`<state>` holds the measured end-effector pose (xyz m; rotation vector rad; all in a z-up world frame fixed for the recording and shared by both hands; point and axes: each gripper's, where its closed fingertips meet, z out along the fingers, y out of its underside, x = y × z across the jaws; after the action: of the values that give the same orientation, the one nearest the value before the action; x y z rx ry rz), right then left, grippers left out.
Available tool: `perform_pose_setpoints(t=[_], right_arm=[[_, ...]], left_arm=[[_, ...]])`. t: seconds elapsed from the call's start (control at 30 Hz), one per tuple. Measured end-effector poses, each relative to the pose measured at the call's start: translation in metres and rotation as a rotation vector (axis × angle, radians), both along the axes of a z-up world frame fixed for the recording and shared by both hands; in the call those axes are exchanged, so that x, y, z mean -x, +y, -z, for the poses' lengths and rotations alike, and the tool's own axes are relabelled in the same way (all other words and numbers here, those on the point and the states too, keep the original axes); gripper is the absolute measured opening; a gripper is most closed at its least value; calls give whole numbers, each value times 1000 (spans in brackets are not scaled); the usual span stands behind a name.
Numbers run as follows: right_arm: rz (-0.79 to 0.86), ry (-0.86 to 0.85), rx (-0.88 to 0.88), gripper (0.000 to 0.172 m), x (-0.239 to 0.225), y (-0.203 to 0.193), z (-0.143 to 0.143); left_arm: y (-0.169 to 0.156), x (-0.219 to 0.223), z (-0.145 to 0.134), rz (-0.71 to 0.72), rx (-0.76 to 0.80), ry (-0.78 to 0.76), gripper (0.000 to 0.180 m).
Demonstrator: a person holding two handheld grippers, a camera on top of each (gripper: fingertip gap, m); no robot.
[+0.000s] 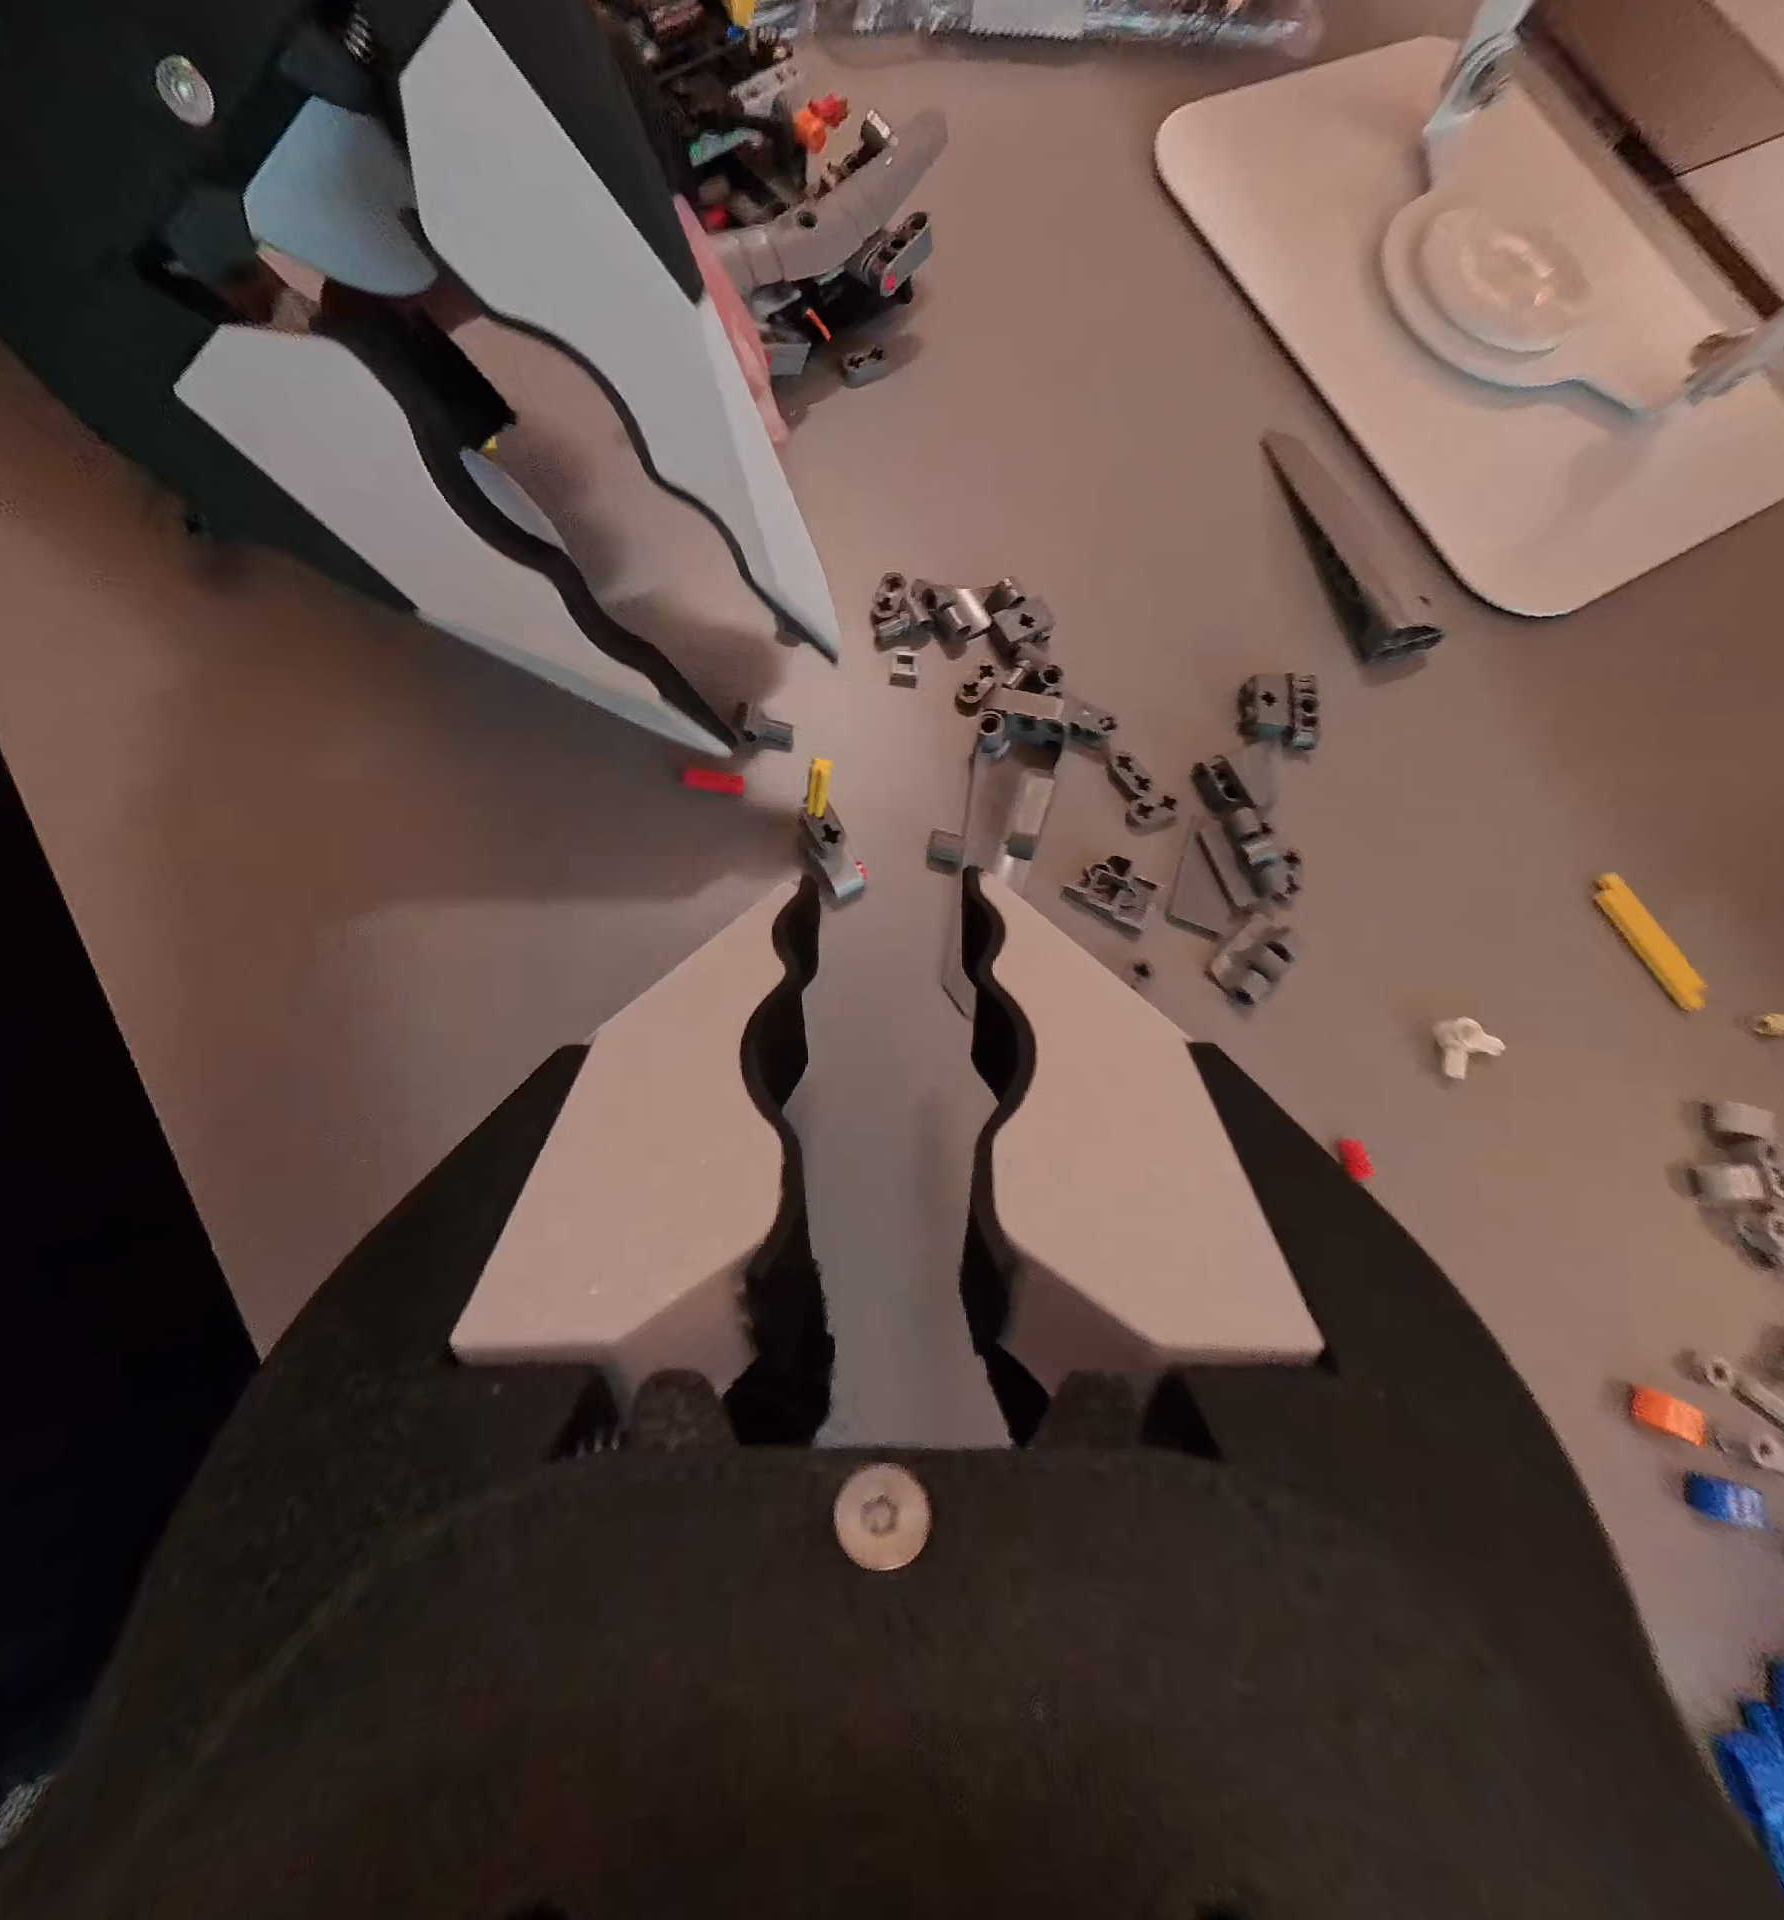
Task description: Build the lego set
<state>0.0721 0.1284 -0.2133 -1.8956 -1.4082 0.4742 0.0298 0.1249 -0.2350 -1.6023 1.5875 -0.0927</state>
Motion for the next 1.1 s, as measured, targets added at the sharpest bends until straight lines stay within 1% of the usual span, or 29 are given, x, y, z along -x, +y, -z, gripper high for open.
perform_pose_setpoints(t=[0.07,0.13,0.23,0.3,0.37,0.47,0.57,0.63,0.8,0.9,1.0,1.1], right_arm=[[21,40,-39,25,-10,3,-11],[32,117,-105,24,-16,9,-28],[73,230,-233,24,-23,23,-56],[97,276,-330,24,-26,33,-71],[117,304,-422,24,-26,44,-80],[168,304,-539,24,-29,68,-77],[218,280,-597,25,-33,87,-59],[219,238,-624,27,-34,89,-49],[196,169,-760,26,-37,85,-50],[178,178,-722,26,-37,85,-43],[178,207,-696,25,-39,85,-43],[181,229,-683,25,-42,85,-44]], left_arm=[[1,6,-8,-7,-17,-19,29],[0,12,-16,-12,-32,-44,31],[-2,19,-27,-17,-70,-75,37],[1,24,-35,-34,-114,-100,37],[3,26,-41,-35,-149,-123,38],[7,25,-48,-40,-200,-132,37],[12,26,-50,-52,-219,-131,38],[14,27,-48,-61,-206,-145,38],[18,28,-50,-76,-230,-151,38],[22,28,-50,-88,-257,-141,37],[25,28,-48,-93,-282,-129,36],[24,24,-50,-83,-287,-162,35]])
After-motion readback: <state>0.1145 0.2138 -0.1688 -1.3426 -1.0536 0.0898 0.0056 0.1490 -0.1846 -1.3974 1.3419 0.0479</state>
